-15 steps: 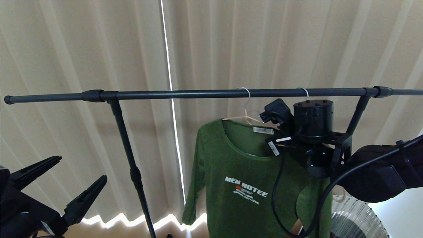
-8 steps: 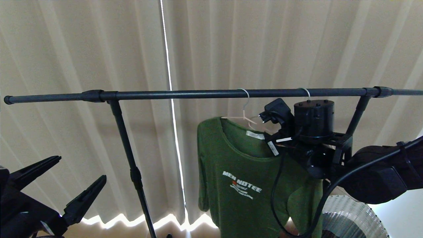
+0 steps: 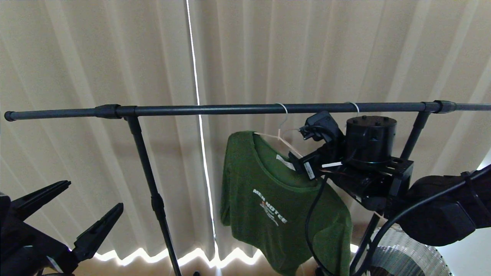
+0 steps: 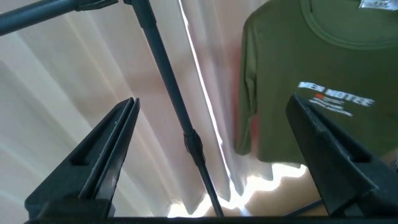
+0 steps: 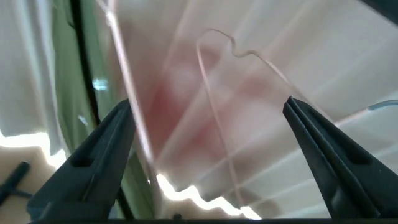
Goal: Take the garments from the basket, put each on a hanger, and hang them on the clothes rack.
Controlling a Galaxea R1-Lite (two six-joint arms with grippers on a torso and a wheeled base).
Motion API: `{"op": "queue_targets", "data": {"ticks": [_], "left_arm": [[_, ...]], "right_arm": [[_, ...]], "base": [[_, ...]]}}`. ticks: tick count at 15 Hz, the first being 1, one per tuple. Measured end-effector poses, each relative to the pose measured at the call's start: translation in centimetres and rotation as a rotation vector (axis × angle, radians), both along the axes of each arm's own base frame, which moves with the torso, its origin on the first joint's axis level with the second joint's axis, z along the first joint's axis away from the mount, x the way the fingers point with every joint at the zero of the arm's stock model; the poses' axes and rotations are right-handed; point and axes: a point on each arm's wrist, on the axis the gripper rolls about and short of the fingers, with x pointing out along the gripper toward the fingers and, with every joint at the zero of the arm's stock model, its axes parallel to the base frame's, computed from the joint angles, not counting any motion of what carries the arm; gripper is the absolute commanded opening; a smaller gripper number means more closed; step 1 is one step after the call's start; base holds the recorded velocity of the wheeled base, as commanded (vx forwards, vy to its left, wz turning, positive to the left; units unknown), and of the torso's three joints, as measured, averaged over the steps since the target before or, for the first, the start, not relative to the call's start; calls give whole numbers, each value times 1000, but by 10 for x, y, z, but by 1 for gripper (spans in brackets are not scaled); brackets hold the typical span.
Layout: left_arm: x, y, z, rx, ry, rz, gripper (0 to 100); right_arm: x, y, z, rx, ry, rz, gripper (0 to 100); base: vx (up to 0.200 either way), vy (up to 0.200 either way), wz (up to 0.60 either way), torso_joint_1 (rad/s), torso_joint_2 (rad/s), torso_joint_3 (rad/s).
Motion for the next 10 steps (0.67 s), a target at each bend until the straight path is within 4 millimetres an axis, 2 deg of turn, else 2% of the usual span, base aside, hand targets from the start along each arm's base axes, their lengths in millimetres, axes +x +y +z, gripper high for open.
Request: {"op": "queue_targets", "data": {"ticks": [6, 10], "left_arm": [[-1, 0, -3, 3, 9, 1, 100], [-3, 2, -5, 1, 14, 9, 100]], "right_arm": [[-13, -7, 3, 64, -43, 75, 100], [-45, -33, 20, 77, -68, 66, 100]], "base": [[0, 0, 0, 0, 0, 0], [0, 0, 0, 0, 0, 0]]}}
